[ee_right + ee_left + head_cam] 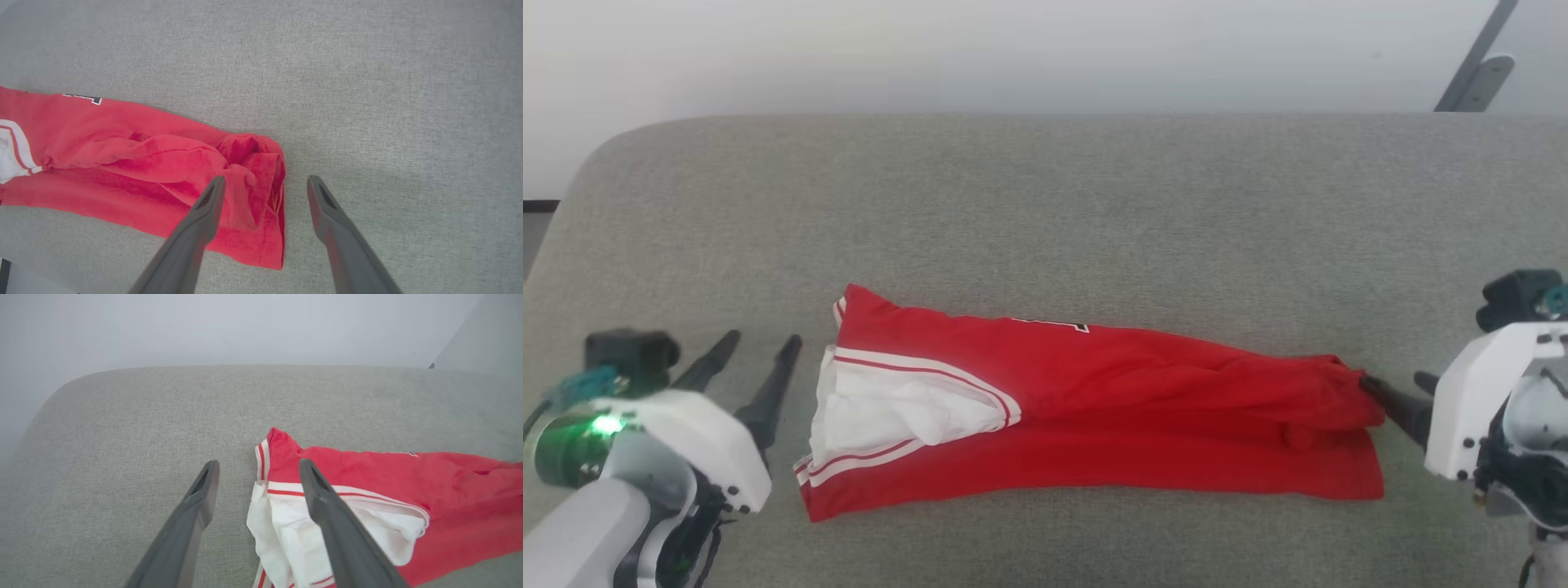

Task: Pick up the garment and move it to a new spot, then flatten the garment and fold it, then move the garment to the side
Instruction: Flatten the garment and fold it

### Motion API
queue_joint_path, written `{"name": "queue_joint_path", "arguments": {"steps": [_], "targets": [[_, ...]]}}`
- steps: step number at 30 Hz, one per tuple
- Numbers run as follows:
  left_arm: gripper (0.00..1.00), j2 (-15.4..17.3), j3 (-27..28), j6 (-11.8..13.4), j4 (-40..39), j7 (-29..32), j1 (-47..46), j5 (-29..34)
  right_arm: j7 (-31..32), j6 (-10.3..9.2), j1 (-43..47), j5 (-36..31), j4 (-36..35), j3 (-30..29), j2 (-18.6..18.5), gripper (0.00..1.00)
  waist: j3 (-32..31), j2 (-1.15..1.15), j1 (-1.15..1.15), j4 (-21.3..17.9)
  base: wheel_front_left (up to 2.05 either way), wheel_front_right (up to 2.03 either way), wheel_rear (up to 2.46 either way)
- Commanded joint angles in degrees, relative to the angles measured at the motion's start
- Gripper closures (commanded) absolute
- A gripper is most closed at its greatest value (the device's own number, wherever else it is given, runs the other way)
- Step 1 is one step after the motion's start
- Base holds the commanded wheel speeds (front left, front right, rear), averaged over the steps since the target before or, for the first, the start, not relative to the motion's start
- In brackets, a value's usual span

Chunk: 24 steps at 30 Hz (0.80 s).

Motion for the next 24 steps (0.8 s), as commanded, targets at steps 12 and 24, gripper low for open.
{"name": "queue_joint_path", "arguments": {"steps": [12, 24], "targets": [[0.00, -3.2, 4.9, -0.3, 3.7, -11.6, 7.0, -0.8, -1.4, 0.00, -1.2, 1.3, 8.7, 1.8, 0.9, 0.00, 1.0, 0.00, 0.00, 3.8, 0.00, 0.00, 0.00], [0.00, -7.8, 9.5, -2.6, 6.7, -12.8, 9.7, 0.8, -2.9, 0.00, -4.1, 5.3, 19.9, 7.4, 1.2, 0.89, 2.0, 0.00, 0.00, 6.4, 0.00, 0.00, 0.00]]}}
